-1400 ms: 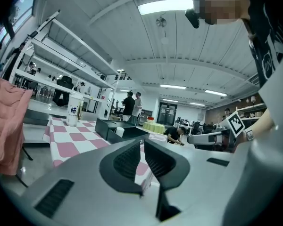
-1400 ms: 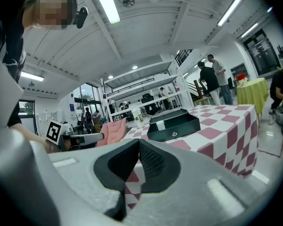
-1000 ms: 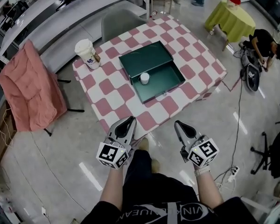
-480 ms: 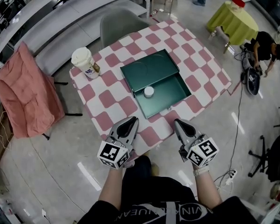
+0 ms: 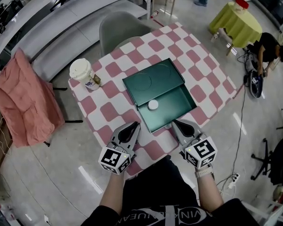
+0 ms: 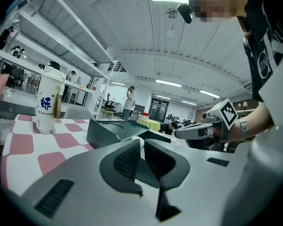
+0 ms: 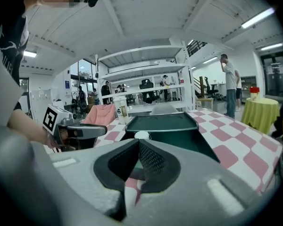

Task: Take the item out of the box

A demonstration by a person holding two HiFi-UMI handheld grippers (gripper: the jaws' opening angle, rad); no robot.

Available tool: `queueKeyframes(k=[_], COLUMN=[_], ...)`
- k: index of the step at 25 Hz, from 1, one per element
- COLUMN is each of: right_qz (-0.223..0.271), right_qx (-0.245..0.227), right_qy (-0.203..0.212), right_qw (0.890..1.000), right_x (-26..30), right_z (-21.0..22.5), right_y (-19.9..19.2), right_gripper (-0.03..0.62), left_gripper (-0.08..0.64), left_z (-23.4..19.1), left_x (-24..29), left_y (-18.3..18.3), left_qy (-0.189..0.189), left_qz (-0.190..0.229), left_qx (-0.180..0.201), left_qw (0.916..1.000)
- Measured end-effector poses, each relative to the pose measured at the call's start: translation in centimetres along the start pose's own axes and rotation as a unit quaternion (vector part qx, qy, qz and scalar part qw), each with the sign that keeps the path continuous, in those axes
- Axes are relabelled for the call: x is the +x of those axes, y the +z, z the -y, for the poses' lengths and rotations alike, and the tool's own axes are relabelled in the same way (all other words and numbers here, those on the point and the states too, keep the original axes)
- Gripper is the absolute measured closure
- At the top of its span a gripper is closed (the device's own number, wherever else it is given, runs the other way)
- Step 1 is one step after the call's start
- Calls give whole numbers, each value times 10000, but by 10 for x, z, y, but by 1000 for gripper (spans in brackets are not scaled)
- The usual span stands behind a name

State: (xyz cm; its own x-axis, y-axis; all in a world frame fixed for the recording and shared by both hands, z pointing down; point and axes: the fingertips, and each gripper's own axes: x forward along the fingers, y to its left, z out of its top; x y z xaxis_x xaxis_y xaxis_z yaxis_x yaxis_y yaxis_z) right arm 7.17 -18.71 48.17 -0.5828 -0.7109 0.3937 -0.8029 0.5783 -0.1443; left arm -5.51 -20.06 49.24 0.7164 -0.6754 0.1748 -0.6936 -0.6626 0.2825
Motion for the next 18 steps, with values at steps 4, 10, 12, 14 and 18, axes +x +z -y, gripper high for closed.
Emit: queueKeyframes(k=[4,10,12,14,18], right_qz=[-290,-762,-846,-931,-1250], right_qx=[-321,-605,-592,-627,-865], right_qy=[177,355,410,481,548], right_qw=[9989,9946,9938,9925,9869], right_x=[19,46,55,61,72], right_z=[-1,4,7,8,9], right_y=[10,13,14,13,9], right_gripper=[586,580,574,566,539], left_gripper=[531,531,531,531,531], left_z=[-9,-20,-23,-24,-27], left_x=[6,13,17,19,20], left_y=[0,-4,-5,-5,-2], left_qy=[96,300,351,388,476], left_qz=[-11,-72,-73,-79,-59], left_qx=[-109,-103,-78,-90,-168], left_qw=[9999,9995,9993,9992,9987])
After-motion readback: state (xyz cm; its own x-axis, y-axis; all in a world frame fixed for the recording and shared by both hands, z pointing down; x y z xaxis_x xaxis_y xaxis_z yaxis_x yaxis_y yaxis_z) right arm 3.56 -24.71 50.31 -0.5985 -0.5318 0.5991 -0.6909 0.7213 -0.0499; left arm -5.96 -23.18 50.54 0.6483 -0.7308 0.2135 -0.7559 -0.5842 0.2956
